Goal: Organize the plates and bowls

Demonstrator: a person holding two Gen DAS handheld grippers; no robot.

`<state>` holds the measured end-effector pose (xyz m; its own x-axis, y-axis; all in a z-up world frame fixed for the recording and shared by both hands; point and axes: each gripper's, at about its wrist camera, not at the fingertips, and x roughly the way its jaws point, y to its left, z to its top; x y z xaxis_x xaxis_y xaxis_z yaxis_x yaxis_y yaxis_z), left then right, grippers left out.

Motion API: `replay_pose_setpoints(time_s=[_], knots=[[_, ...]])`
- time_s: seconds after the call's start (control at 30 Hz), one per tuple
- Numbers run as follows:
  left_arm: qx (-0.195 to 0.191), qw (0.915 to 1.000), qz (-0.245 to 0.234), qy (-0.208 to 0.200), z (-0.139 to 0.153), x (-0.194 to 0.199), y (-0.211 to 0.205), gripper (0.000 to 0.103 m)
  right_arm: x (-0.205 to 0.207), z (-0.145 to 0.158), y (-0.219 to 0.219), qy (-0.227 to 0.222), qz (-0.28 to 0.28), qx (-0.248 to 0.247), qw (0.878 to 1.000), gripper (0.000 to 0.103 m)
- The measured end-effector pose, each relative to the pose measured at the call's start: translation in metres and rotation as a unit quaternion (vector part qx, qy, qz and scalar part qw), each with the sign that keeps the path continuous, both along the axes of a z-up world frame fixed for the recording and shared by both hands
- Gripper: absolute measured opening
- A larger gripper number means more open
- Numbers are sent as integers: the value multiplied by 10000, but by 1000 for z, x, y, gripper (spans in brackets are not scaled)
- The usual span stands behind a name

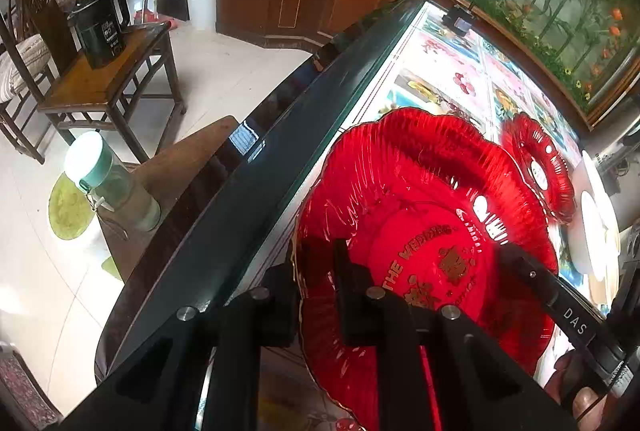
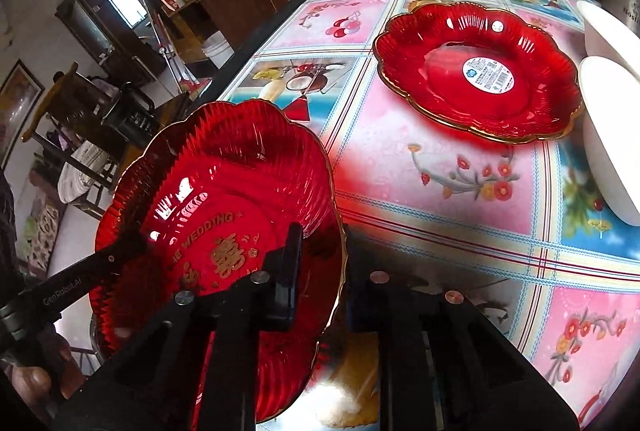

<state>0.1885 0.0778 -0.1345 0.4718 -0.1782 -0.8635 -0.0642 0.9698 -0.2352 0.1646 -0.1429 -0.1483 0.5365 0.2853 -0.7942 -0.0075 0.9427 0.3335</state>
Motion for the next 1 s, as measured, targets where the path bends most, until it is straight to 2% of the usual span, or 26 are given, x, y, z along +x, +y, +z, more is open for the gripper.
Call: replay_pose_setpoints(time_s=[0.1,0.33,0.63,0.73,0.8,0.9,0.97,1.0], knots=[[-144,9999,-4,21,0,1,5,10,-1,0,-3,-14,9,88,10000,15],[38,9998,-176,41,3,-13,-3,10,-11,0,-12,27,-49,278,9996,13],[129,9991,-399,58,10,-57,-11,11,-64,8,-21,-69,-32,248,9997,12],[381,9977,-557,55,9,-70,-25,14,-80,5,-25,-31,-52,154,9999,12],[562,9962,-665,90,5,-74,-33,20,-84,1,-32,58,-53,257,9996,12],[726,9943,-769,121,5,-80,-41,20,-85,2,-42,254,33,375,9990,12],[852,9930,-813,120,12,-87,-43,21,-91,9,-51,89,-26,496,9987,12],[901,9926,-800,133,15,-91,-42,24,-95,15,-57,-49,-41,574,9983,12]])
